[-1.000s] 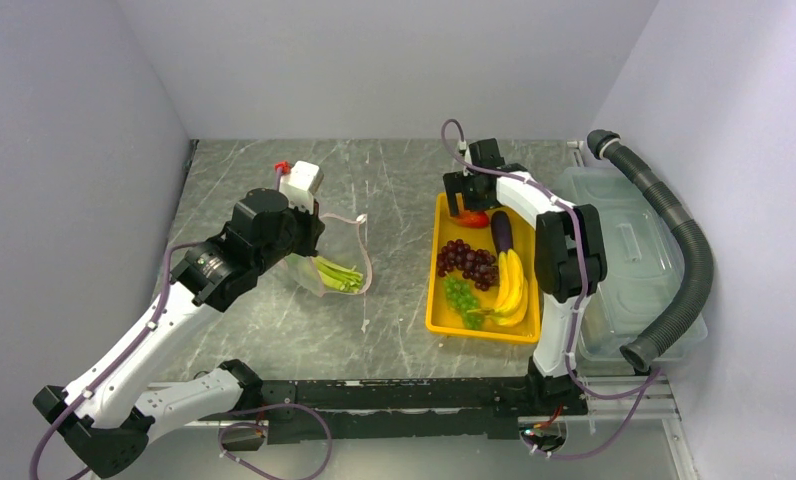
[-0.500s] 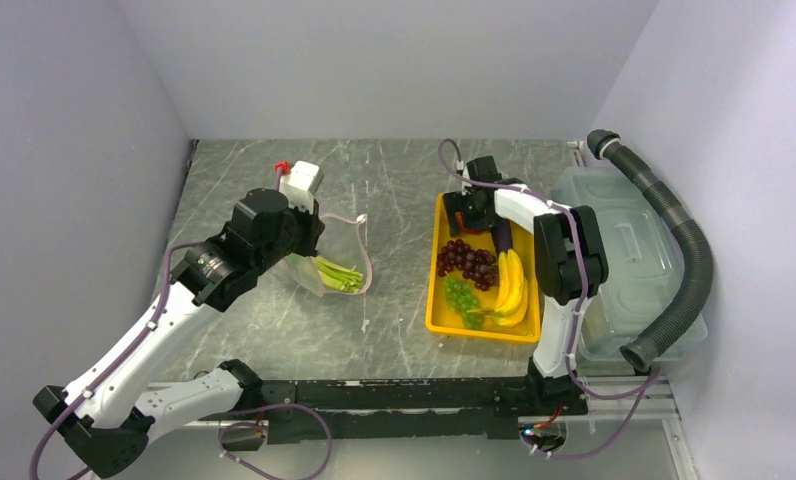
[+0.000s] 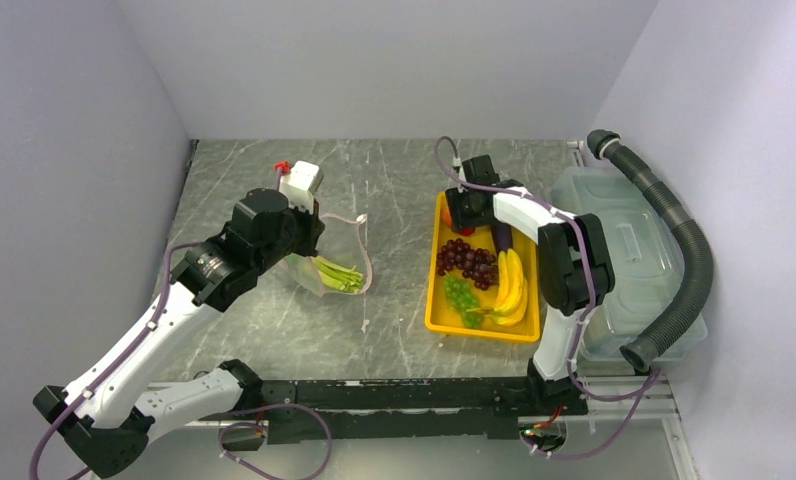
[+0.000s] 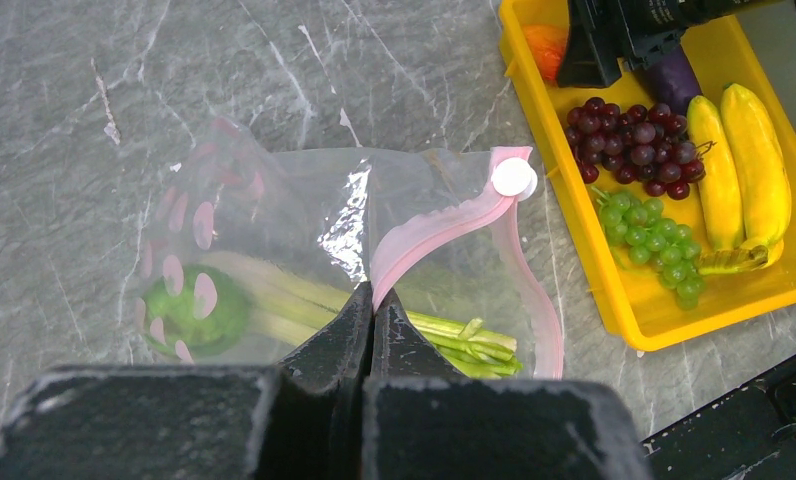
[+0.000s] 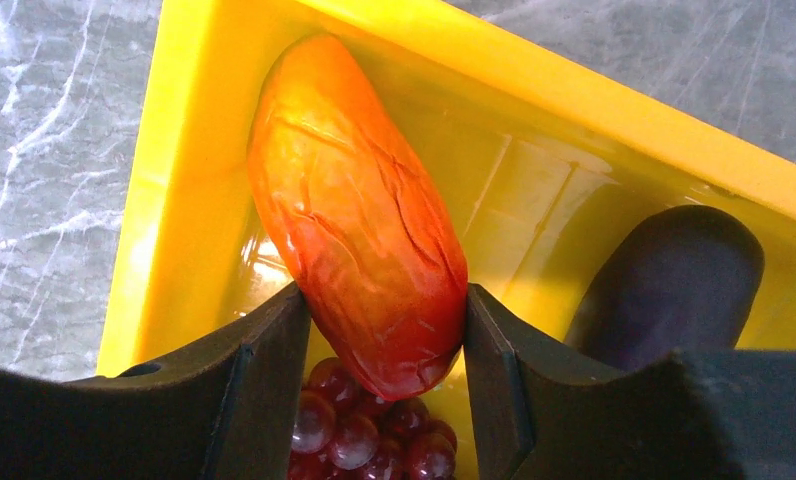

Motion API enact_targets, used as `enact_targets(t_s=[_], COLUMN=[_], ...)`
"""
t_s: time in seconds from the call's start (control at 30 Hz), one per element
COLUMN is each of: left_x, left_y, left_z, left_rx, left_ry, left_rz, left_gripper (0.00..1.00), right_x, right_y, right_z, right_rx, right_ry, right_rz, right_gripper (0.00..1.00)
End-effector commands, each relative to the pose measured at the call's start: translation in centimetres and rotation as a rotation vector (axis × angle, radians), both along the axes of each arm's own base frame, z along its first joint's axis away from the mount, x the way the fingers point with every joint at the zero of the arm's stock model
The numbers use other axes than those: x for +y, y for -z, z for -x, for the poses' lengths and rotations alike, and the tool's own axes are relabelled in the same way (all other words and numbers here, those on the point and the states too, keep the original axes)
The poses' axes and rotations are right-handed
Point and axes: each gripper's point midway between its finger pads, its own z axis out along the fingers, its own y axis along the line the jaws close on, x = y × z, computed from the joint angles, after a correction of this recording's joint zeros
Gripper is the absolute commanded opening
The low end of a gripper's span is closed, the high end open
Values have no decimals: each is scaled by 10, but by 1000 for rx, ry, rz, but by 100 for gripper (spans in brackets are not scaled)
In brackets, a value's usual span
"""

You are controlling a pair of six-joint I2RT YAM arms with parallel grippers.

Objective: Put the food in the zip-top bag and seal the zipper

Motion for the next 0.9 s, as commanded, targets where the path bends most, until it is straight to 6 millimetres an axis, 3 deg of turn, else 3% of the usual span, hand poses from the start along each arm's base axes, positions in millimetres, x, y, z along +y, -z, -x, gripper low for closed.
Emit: enact_targets(t_s=[0.0, 0.17, 0.4, 0.6, 0.87], left_x=[2, 2, 2, 2, 3], left_y=[-15, -15, -16, -14, -14], left_z=[-2, -2, -2, -2, -3], left_rx=[-48, -48, -48, -46, -45], left_ry=[-12, -11, -11, -14, -16], left_rz=[30, 30, 32, 28, 27], left_gripper=[0, 0, 0, 0, 0], right_x=[-3, -13, -6, 16, 53], right_y=[-33, -50, -95, -139, -198], right_z=[-10, -3, 16, 44, 100], right_rx=[-106, -149, -250, -334, -428], right_ry=[34, 81, 78, 13, -142], right_rz=[10, 73, 100, 26, -138], right_gripper=[27, 23, 21, 21, 20])
